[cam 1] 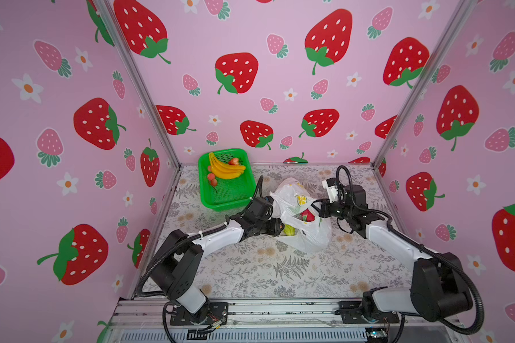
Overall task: Place the fake fruits into the plastic bag and tie a complex knot
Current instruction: 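Lower the peach into the bag and open the left gripper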
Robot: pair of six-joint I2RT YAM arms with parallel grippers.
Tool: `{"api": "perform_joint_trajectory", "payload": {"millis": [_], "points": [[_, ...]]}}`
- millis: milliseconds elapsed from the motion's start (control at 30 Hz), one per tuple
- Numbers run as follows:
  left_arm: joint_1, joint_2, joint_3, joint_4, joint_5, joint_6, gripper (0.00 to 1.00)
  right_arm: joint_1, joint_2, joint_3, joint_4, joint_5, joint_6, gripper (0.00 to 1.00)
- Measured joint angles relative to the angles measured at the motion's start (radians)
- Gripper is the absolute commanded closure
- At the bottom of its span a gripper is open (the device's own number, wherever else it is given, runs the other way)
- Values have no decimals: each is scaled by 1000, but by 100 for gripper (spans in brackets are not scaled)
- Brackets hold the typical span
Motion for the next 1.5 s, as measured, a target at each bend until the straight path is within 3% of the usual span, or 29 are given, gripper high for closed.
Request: {"api": "perform_joint_trajectory", "payload": {"millis": [433,800,1200,1500], "points": [[14,121,121,3,-112,-63,52,0,-1,0,0,-4,-6,98],[16,259,307,50,-156,-93,46,0,-1,-1,1,-14,-6,98],[0,407,453,118,-193,-151,33,0,-1,-5,8,-26,-6,98],[-1,481,520,107,-219,-133,17,0,-1,-6,8,-26,-6,98]]}}
